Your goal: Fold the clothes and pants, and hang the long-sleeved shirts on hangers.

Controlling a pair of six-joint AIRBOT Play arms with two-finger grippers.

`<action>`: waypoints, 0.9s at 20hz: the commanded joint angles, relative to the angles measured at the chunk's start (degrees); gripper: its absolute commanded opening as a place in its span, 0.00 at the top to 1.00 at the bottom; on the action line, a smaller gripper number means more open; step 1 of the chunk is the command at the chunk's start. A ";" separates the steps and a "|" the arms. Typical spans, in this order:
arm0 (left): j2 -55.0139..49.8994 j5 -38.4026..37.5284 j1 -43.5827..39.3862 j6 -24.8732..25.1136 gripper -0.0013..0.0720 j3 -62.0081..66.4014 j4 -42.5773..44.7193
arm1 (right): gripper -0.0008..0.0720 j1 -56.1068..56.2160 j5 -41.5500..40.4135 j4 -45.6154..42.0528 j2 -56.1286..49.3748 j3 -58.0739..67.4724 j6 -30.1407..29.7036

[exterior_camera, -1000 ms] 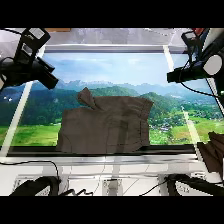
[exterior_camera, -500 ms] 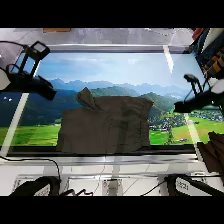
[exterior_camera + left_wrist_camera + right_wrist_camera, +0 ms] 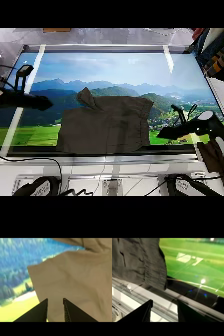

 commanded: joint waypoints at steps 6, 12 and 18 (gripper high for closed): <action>5.92 -2.43 11.26 1.18 0.66 -9.46 -2.43 | 0.53 0.07 -8.22 5.16 -1.09 -13.14 0.04; 6.19 -2.27 12.26 1.05 0.66 -12.76 -2.40 | 0.53 0.07 -14.03 15.19 -8.72 -13.51 -0.11; 6.12 -1.81 12.28 1.55 0.66 -13.14 -2.40 | 0.53 0.07 -14.40 21.86 -11.17 -13.51 -7.02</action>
